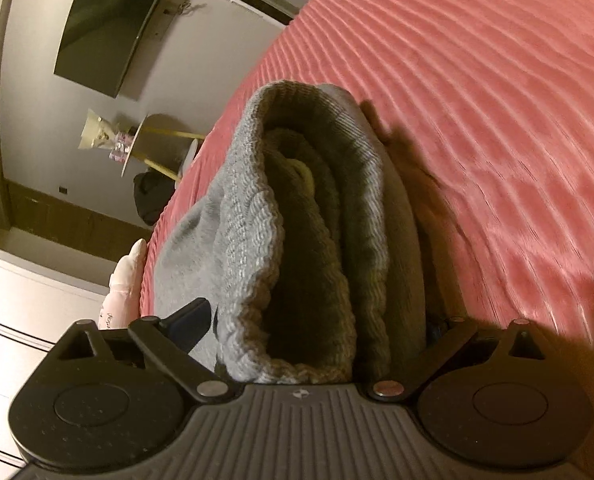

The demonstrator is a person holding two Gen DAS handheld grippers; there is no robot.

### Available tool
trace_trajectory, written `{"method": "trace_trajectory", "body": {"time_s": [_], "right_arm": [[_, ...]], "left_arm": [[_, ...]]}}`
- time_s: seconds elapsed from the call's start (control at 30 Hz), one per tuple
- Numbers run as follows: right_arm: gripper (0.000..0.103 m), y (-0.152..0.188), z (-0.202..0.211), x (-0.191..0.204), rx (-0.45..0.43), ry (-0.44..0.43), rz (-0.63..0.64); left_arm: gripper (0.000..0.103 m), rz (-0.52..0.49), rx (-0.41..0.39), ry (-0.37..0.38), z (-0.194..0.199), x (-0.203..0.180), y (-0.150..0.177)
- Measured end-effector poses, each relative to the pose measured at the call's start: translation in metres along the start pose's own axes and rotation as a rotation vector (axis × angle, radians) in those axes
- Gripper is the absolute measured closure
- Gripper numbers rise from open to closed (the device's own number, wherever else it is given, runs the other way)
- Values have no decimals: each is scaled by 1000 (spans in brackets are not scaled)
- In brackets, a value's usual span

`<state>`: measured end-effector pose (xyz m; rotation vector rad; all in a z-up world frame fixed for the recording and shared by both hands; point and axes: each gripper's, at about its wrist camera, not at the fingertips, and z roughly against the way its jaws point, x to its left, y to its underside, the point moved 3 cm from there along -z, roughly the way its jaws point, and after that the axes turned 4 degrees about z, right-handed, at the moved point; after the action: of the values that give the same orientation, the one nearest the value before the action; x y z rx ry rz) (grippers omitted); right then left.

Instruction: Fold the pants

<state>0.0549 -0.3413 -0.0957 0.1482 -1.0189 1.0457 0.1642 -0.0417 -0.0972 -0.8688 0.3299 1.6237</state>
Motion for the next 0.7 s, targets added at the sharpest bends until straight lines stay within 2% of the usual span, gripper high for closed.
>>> {"method": "trace_trajectory", "body": {"time_s": [0.07,0.13,0.17,0.2,0.23,0.27,0.4,0.47,0.53,0.57,0.6,0.63,0.7], "right_arm": [[30,2,2,3,17,22,51],[30,1,3,0,30,-4,45],[29,0,2,-1,38,-5,39],[21,-1,0,-1,45,-8,36],[16,-3,-3,0,53,-21,36],[4,-5,-7,2,58,-32,37],[4,-7,-17,13,51,35,65],[4,-5,-16,13,33,25,52],[8,-1,-13,13,6,40,57],[15,4,-9,12,-4,56,70],[28,6,-5,11,-11,77,83],[34,8,-2,10,-15,82,94],[38,10,4,6,-14,51,79]], "left_arm": [[44,-64,-6,26,0,-1,-2],[45,-118,-12,47,2,1,1],[44,-120,-8,42,-1,3,2],[34,-114,3,21,-4,5,1],[32,-102,10,1,-8,7,1],[28,-84,17,5,-10,8,0],[25,-36,34,-4,-19,4,-7],[30,-31,26,-17,-20,1,-8],[40,-60,11,-23,-19,-1,-5],[48,-69,3,-11,-18,-1,-4],[51,-69,-6,-3,-15,0,-2],[56,-74,-10,10,-12,2,-1],[56,-110,-23,20,-8,-1,2]]}}
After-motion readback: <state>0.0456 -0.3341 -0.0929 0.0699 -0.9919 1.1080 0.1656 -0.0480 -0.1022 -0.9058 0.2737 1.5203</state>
